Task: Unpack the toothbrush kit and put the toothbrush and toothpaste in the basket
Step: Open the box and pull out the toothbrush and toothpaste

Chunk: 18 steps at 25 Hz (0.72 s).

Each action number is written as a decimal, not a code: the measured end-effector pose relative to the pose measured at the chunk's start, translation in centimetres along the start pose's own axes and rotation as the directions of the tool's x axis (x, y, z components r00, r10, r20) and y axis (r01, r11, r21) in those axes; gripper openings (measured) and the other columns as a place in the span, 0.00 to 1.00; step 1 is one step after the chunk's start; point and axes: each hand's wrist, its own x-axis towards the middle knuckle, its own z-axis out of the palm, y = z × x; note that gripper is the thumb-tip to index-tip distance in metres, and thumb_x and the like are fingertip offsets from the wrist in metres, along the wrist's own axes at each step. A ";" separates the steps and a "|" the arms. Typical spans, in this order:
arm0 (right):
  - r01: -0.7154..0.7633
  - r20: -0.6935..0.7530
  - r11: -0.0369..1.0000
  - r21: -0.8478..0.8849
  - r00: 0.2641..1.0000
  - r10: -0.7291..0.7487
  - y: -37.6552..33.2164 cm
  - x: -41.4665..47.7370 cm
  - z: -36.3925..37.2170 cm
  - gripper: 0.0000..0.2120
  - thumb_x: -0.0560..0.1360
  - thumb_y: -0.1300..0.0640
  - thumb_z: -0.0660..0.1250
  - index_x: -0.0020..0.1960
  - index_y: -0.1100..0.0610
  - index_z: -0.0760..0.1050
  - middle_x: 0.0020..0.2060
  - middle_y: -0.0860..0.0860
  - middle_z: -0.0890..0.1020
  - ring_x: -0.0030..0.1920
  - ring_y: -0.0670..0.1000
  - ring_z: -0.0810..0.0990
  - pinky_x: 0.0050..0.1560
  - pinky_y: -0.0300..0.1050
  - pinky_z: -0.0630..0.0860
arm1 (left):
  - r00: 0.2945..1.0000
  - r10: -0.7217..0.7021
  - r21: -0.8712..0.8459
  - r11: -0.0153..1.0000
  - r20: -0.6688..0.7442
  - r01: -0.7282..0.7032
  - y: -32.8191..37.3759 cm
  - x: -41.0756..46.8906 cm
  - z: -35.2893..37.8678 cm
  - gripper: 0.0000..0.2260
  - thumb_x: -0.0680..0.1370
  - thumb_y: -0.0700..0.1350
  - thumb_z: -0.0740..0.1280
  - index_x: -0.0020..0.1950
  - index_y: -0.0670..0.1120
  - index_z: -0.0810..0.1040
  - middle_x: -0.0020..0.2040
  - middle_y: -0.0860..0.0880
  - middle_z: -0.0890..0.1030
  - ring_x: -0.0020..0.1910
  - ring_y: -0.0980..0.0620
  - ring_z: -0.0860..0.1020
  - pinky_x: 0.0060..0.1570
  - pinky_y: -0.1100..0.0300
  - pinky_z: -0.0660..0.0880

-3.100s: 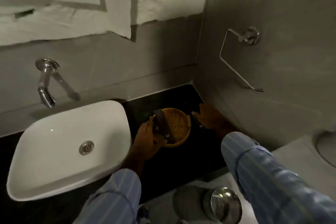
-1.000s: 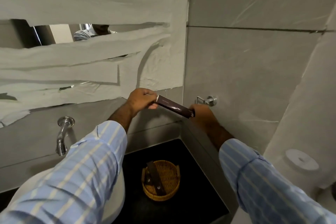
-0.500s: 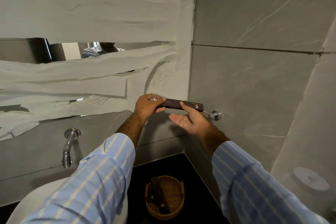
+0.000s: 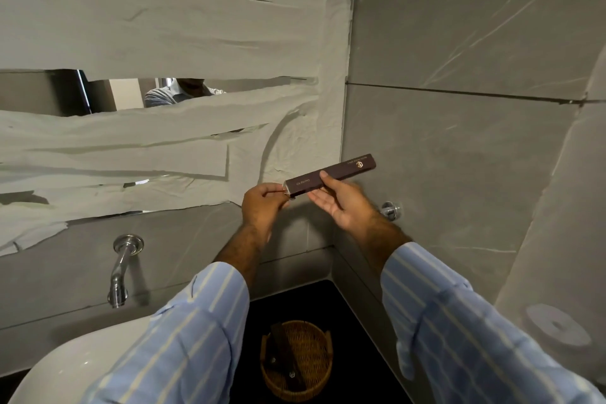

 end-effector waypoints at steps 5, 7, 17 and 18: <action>0.187 0.060 0.877 -0.442 0.982 -0.178 -2.2 0.3 1.2 0.15 0.78 0.61 0.68 0.63 0.65 0.75 0.60 0.62 0.82 0.50 0.56 0.84 0.56 0.52 0.82 | 0.920 -0.290 -0.674 0.628 0.262 0.390 -0.9 -1.9 1.0 0.10 0.77 0.32 0.60 0.56 0.35 0.77 0.55 0.33 0.83 0.53 0.38 0.84 0.54 0.50 0.82; 0.172 0.089 0.795 -0.582 0.985 -0.149 -3.2 0.3 1.8 0.16 0.78 0.60 0.68 0.64 0.64 0.74 0.57 0.59 0.83 0.48 0.53 0.83 0.54 0.51 0.83 | 0.901 -0.338 -0.745 0.517 0.273 0.420 -1.4 -2.8 1.6 0.08 0.80 0.38 0.64 0.57 0.36 0.77 0.54 0.33 0.82 0.51 0.37 0.85 0.48 0.47 0.84; 0.130 0.059 0.765 -0.631 0.991 -0.120 -3.9 0.8 -0.4 0.14 0.79 0.58 0.67 0.64 0.61 0.75 0.52 0.55 0.84 0.44 0.51 0.84 0.44 0.46 0.85 | 0.926 -0.174 -0.429 0.847 0.336 0.315 -4.4 -4.7 2.2 0.17 0.79 0.49 0.68 0.61 0.38 0.81 0.57 0.40 0.85 0.56 0.46 0.85 0.55 0.55 0.82; 0.131 0.097 0.754 -0.644 0.991 -0.090 -4.0 0.7 -0.6 0.14 0.79 0.58 0.68 0.63 0.59 0.76 0.52 0.54 0.84 0.46 0.52 0.85 0.43 0.45 0.85 | 0.917 -0.179 -0.421 0.845 0.356 0.328 -4.6 -4.8 2.2 0.20 0.78 0.52 0.68 0.61 0.38 0.80 0.57 0.41 0.85 0.57 0.46 0.84 0.57 0.54 0.81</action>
